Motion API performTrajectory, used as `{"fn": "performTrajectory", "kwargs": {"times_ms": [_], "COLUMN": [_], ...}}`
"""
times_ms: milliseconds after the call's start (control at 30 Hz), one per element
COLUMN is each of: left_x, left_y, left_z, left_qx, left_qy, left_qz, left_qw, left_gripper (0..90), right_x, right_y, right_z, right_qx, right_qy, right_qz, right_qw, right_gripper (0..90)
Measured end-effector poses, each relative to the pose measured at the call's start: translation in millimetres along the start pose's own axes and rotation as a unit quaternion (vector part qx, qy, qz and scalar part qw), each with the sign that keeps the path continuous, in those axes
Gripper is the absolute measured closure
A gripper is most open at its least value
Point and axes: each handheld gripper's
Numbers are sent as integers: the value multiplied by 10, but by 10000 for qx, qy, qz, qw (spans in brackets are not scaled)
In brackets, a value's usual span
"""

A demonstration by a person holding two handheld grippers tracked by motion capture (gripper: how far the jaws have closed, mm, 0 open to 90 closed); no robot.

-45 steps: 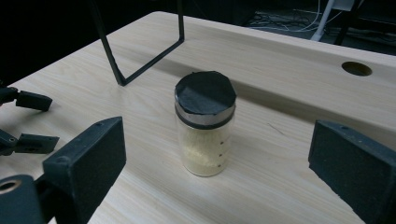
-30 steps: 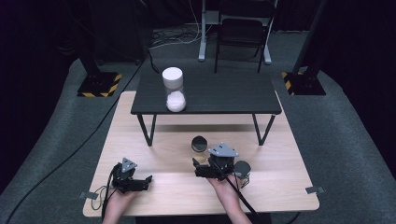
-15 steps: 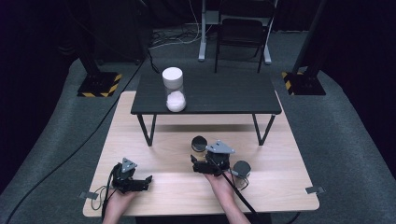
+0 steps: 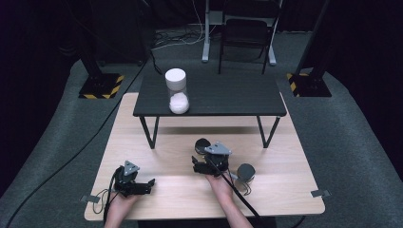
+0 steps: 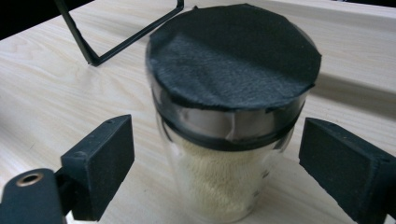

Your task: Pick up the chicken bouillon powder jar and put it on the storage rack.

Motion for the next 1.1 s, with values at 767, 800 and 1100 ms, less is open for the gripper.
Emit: {"fn": "performTrajectory", "kwargs": {"times_ms": [767, 800, 1100], "left_x": [1, 1, 3], "left_y": [0, 0, 1], "left_z": [0, 0, 0], "left_qx": [7, 8, 5], "left_qy": [-8, -7, -18], "left_qz": [2, 2, 9], "left_qw": [10000, 10000, 10000], "left_gripper": [12, 12, 10], "right_x": [293, 297, 248], "right_y": [23, 23, 23], "right_z": [81, 82, 38], "right_qx": [254, 259, 218], "right_qy": [201, 223, 155], "right_qz": [5, 6, -57], "right_qw": [9995, 9994, 9996], "right_gripper": [226, 239, 287]}}
Point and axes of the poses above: each handheld gripper's, and its own axes: x roughly forward along the jaws, y roughly out of its top, z roughly to its right, and after that the axes turned 8 degrees about -z, right-handed
